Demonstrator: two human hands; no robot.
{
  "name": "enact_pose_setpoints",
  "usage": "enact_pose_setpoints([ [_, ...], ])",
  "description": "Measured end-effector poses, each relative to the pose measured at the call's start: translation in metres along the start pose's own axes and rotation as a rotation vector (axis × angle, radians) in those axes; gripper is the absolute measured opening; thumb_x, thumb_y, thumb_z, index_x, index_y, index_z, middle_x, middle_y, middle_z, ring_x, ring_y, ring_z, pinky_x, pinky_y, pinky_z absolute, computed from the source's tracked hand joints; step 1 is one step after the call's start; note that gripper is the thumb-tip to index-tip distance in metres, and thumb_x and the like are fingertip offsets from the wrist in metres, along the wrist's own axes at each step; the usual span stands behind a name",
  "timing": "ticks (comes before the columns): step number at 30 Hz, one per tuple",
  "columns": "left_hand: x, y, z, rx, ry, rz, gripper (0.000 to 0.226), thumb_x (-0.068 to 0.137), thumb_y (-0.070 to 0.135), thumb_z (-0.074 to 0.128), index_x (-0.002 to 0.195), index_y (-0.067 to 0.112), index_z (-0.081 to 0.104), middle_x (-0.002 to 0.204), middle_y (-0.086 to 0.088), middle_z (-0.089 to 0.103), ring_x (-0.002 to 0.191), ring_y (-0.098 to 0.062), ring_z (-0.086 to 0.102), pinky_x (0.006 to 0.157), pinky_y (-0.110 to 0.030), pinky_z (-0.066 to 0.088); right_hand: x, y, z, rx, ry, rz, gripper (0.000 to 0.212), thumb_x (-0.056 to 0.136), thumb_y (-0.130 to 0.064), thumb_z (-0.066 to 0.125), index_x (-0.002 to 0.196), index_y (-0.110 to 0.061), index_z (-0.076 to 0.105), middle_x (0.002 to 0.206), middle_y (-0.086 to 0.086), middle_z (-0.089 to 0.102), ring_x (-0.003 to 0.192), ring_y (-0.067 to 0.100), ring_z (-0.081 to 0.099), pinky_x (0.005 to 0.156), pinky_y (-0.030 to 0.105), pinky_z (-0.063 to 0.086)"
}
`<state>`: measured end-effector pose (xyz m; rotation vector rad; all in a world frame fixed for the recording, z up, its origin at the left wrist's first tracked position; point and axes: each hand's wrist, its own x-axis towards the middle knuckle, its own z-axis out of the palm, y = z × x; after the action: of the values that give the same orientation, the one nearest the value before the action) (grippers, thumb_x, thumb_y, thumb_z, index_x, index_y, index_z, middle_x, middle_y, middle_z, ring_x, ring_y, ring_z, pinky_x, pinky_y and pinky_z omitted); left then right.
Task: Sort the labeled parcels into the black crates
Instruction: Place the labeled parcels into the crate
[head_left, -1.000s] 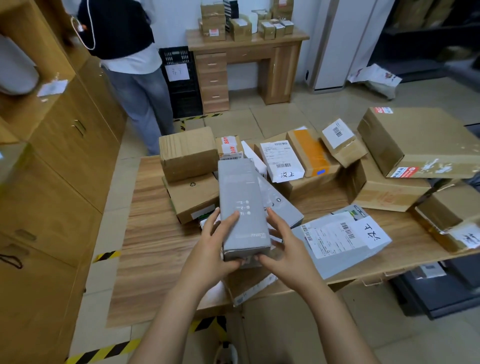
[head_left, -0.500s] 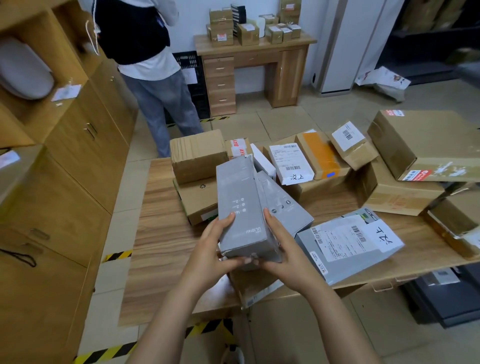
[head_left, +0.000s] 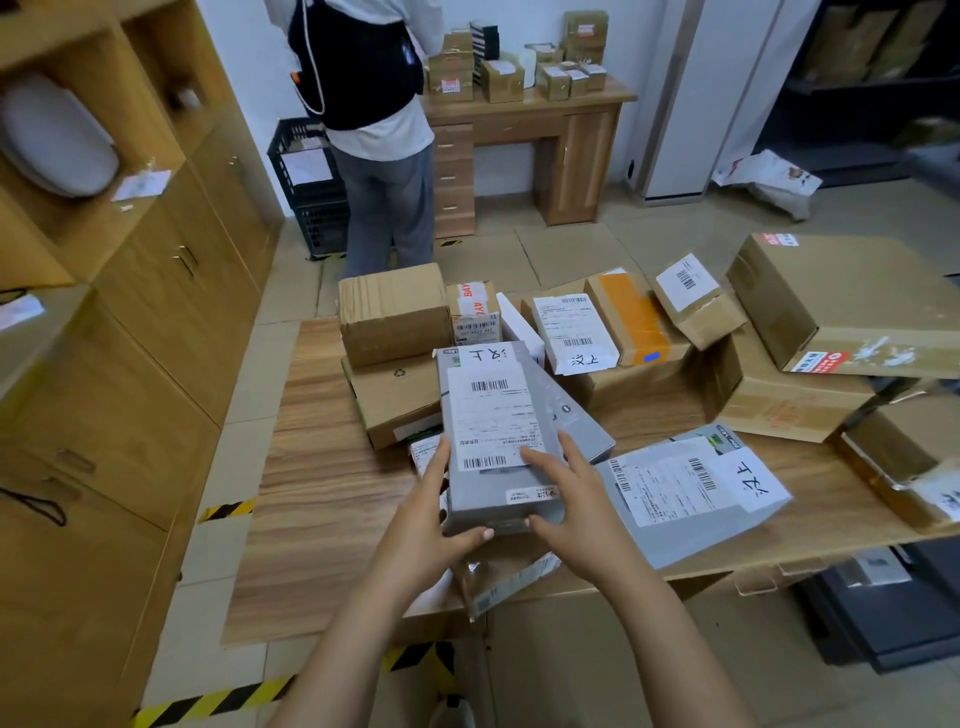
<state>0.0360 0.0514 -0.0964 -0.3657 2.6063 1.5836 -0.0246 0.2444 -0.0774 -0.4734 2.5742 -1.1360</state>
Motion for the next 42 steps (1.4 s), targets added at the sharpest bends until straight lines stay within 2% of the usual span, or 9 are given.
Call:
enact_pose_setpoints([
  [3, 0.003, 0.004, 0.002, 0.069, 0.020, 0.005, 0.121, 0.070, 0.027, 0.086, 0.142, 0.062, -0.004, 0.150, 0.021, 0.028, 0.134, -0.002, 0.034, 0.106, -0.038, 0.044, 0.001, -0.001, 0.002, 0.018, -0.037, 0.029, 0.082, 0.087, -0.015, 0.068, 0.148, -0.045, 0.024, 0.162, -0.005, 0.009, 0.147, 0.017, 0.014, 0.116, 0.041, 0.026],
  [7, 0.005, 0.008, 0.008, 0.156, 0.047, 0.023, 0.120, 0.070, 0.032, 0.085, 0.150, 0.048, -0.003, 0.159, 0.011, 0.018, 0.141, -0.010, 0.027, 0.112, -0.039, 0.037, 0.002, -0.002, 0.004, 0.057, -0.049, 0.004, 0.083, 0.087, -0.013, 0.067, 0.149, -0.044, 0.021, 0.159, -0.008, 0.017, 0.143, 0.015, 0.024, 0.111, 0.036, 0.034],
  [14, 0.002, 0.009, 0.006, 0.163, 0.065, 0.045, 0.119, 0.067, 0.048, 0.084, 0.152, 0.042, 0.001, 0.158, 0.015, 0.017, 0.140, -0.007, 0.025, 0.111, -0.032, 0.034, -0.001, 0.003, -0.001, 0.069, -0.031, -0.037, 0.081, 0.085, -0.012, 0.070, 0.148, -0.040, 0.028, 0.151, -0.013, 0.032, 0.134, 0.008, 0.036, 0.106, 0.029, 0.039],
  [19, 0.000, 0.015, 0.003, 0.137, 0.073, 0.027, 0.120, 0.058, 0.067, 0.079, 0.151, 0.046, 0.006, 0.158, 0.020, 0.014, 0.142, -0.007, 0.022, 0.112, -0.038, 0.035, -0.003, 0.006, -0.007, 0.185, -0.033, -0.023, 0.079, 0.083, -0.005, 0.070, 0.145, -0.042, 0.035, 0.134, -0.018, 0.044, 0.125, 0.007, 0.048, 0.098, 0.024, 0.049],
  [22, 0.002, 0.024, -0.003, 0.079, 0.105, 0.028, 0.113, 0.057, 0.070, 0.076, 0.150, 0.044, 0.018, 0.155, 0.018, 0.021, 0.132, -0.002, 0.029, 0.103, -0.030, 0.037, -0.004, 0.005, -0.012, 0.205, -0.031, -0.013, 0.080, 0.080, -0.008, 0.074, 0.144, -0.041, 0.038, 0.129, -0.015, 0.051, 0.121, 0.003, 0.051, 0.091, 0.020, 0.052],
  [29, 0.031, 0.024, -0.035, 0.121, -0.026, 0.006, 0.107, 0.049, 0.070, 0.081, 0.143, 0.039, 0.039, 0.152, 0.007, 0.031, 0.133, -0.013, 0.036, 0.108, -0.039, 0.040, -0.005, 0.017, -0.015, -0.001, -0.131, -0.033, 0.073, 0.077, -0.024, 0.074, 0.136, -0.052, 0.041, 0.129, -0.012, 0.058, 0.116, 0.003, 0.055, 0.097, 0.030, 0.050],
  [33, 0.045, 0.021, -0.047, 0.230, -0.107, 0.025, 0.122, 0.039, 0.084, 0.069, 0.146, 0.035, 0.037, 0.158, 0.005, 0.020, 0.144, -0.010, 0.021, 0.117, -0.032, 0.022, 0.004, 0.012, -0.011, -0.017, -0.047, -0.039, 0.060, 0.083, -0.022, 0.070, 0.134, -0.046, 0.049, 0.124, -0.019, 0.058, 0.108, -0.002, 0.055, 0.092, 0.026, 0.051],
  [37, 0.039, 0.024, -0.041, 0.367, -0.162, -0.015, 0.131, 0.041, 0.091, 0.062, 0.153, 0.039, 0.016, 0.161, 0.011, -0.005, 0.148, -0.014, -0.004, 0.121, -0.044, 0.013, 0.024, 0.009, -0.016, -0.041, 0.077, -0.048, 0.052, 0.084, -0.018, 0.071, 0.130, -0.035, 0.055, 0.124, -0.015, 0.053, 0.105, 0.000, 0.053, 0.093, 0.027, 0.048],
  [42, 0.026, 0.019, -0.025, 0.455, -0.109, 0.006, 0.137, 0.039, 0.094, 0.052, 0.153, 0.041, -0.002, 0.158, 0.010, -0.024, 0.143, -0.010, -0.027, 0.118, -0.042, -0.010, 0.058, 0.009, -0.035, -0.131, 0.093, -0.107, 0.053, 0.079, -0.007, 0.072, 0.127, -0.024, 0.060, 0.135, -0.004, 0.047, 0.125, 0.011, 0.046, 0.099, 0.019, 0.033],
])
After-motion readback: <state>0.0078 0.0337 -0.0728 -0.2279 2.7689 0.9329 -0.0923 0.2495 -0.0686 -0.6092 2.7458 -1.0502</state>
